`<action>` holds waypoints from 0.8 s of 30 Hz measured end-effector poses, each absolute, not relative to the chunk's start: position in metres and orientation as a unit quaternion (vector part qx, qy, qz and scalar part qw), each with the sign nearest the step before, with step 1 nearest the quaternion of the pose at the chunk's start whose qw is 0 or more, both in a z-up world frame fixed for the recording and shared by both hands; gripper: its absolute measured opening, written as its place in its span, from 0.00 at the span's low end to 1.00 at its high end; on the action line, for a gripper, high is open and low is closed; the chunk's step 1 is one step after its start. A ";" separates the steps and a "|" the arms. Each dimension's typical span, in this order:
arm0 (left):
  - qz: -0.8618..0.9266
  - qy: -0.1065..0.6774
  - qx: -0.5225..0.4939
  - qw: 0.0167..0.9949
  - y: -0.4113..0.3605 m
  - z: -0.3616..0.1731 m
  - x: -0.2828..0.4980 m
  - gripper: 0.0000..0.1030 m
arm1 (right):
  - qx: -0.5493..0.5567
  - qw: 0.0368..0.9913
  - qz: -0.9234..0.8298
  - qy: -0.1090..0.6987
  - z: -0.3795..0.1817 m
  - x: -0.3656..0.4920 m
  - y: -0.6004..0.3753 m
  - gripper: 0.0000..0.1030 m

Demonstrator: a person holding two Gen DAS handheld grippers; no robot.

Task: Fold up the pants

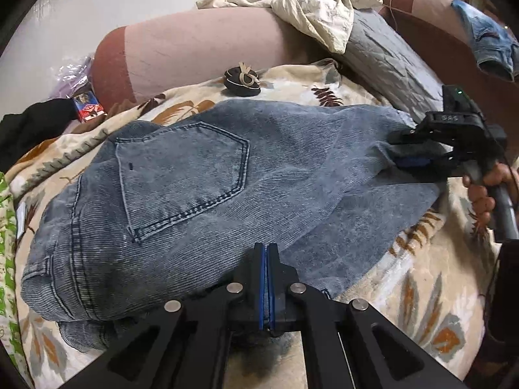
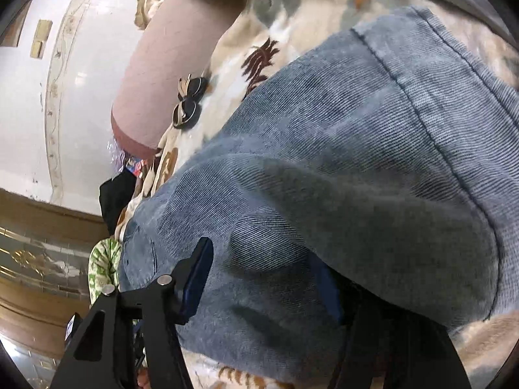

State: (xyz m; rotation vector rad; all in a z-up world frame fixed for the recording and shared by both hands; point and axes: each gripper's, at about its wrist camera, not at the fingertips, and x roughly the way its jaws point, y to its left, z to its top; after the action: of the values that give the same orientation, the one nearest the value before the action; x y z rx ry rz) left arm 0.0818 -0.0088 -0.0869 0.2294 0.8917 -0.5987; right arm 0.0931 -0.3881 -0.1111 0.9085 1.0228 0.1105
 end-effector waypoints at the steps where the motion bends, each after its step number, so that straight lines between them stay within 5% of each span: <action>1: -0.285 0.425 0.108 0.853 -0.008 -0.087 0.081 0.03 | 0.417 0.776 0.050 0.470 -0.110 0.093 -0.388 0.51; 6: -0.284 0.451 0.070 0.843 0.001 -0.092 0.087 0.03 | 0.408 0.784 0.034 0.466 -0.118 0.097 -0.388 0.11; 24: -0.238 0.522 -0.158 0.804 0.020 -0.116 0.098 0.03 | 0.368 0.820 0.061 0.434 -0.096 0.093 -0.384 0.07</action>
State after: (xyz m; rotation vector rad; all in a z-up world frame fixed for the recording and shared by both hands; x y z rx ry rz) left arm 0.0976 0.0201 -0.1163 -0.3385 1.1180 -0.5095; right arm 0.0929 -0.3839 -0.0959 0.7829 0.9250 0.1299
